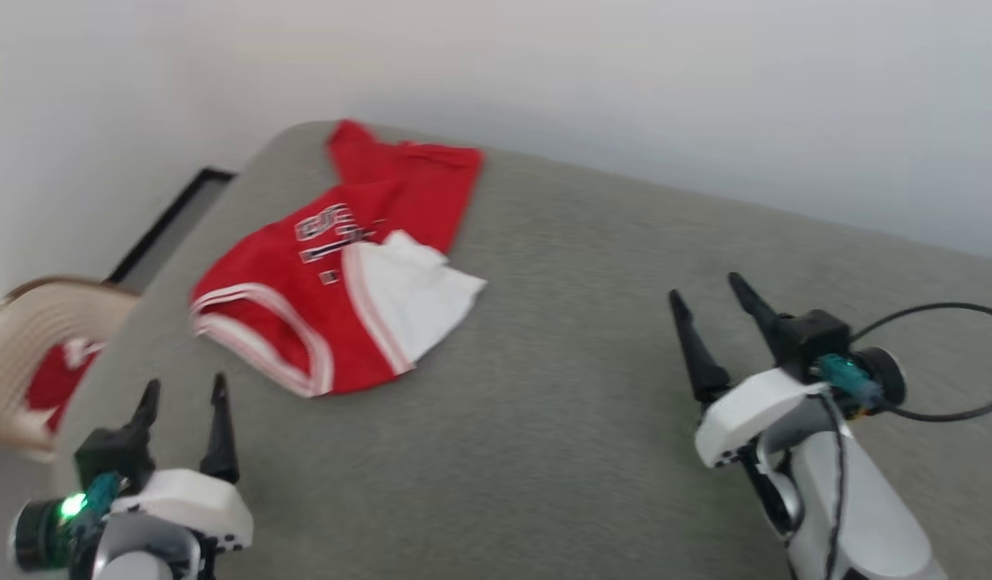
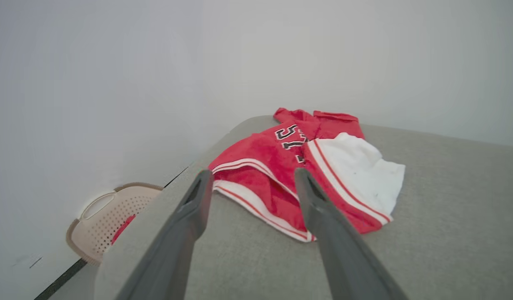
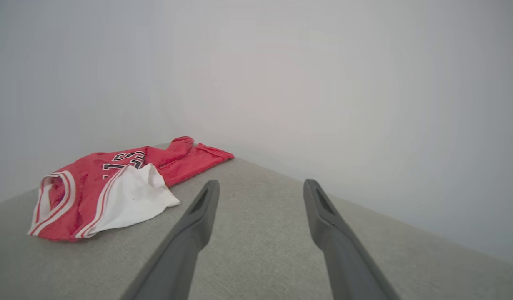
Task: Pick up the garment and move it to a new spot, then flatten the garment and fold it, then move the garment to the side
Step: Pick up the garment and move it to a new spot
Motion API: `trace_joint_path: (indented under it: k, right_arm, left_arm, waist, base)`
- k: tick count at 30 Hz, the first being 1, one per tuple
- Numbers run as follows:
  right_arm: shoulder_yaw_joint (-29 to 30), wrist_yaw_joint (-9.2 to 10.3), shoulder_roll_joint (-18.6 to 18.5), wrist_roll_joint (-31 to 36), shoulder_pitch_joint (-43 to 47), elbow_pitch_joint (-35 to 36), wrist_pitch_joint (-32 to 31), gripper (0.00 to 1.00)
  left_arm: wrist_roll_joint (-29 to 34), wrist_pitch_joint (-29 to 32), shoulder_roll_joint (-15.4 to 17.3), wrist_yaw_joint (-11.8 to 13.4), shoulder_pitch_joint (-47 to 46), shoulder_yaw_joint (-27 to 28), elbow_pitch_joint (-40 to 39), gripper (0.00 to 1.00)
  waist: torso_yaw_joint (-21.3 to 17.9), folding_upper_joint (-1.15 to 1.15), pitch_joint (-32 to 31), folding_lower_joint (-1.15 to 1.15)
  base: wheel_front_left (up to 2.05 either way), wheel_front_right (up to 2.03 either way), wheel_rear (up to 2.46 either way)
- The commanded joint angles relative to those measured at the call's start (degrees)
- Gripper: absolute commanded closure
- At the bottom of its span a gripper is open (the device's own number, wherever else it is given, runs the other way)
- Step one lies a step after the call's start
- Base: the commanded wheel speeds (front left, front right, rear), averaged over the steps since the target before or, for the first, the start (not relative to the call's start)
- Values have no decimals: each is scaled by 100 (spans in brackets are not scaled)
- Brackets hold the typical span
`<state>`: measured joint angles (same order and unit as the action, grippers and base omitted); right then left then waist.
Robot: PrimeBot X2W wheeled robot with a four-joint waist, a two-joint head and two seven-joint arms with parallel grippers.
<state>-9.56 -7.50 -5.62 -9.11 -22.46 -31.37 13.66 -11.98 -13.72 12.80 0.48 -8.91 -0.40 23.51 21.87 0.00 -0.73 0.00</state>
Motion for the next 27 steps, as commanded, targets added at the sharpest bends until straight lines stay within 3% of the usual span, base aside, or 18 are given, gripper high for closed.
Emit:
trace_joint_path:
  k: [1, 7, 12, 15, 18, 19, 21, 24, 27]
  right_arm:
    - [-146, 2, 56, 113, -150, -25, 66, 0]
    - [-572, 3, 124, 204, -513, -224, 115, 0]
    - [-820, 2, 176, 315, -828, -402, 168, 0]
    - [-787, 3, 137, 282, -842, -444, 161, 0]
    - [-606, 3, 78, 334, -703, -399, 161, 0]
    - [-506, 3, 66, 387, -604, -347, 161, 0]
    - [-488, 2, 77, 458, -648, -298, 161, 0]
    - [-460, 4, 22, 580, -706, -317, 160, 0]
    - [-431, 4, 15, 666, -828, -310, 161, 0]
  left_arm:
    - [115, -61, -8, 82, 108, 119, -81, 0]
    - [199, -107, -164, 251, 431, 475, -449, 0]
    - [445, -153, -252, 235, 587, 647, -652, 0]
    - [458, -161, -258, 62, 387, 598, -601, 0]
    - [486, -158, -196, -275, 26, 432, -392, 0]
    - [516, -158, -62, -472, -349, 294, -168, 0]
    - [328, -158, -10, -625, -816, 245, 107, 0]
    - [137, 76, 248, -753, -1579, 76, 820, 0]
    - [-299, 688, 514, -801, -2242, -325, 1581, 0]
  waist:
    - [506, 0, 13, 0]
    - [739, 0, 187, 0]
    - [886, 0, 305, 0]
    - [880, 0, 357, 0]
    - [833, 0, 414, 0]
    - [736, 0, 486, 0]
    - [495, 0, 688, 0]
    - [134, 0, 991, 0]
    - [-229, 0, 1299, 0]
  base:
    - [0, 0, 0]
    - [0, 0, 0]
    - [0, 0, 0]
    - [0, 0, 0]
    - [0, 0, 0]
    - [0, 0, 0]
    - [0, 0, 0]
    - [0, 0, 0]
    - [0, 0, 0]
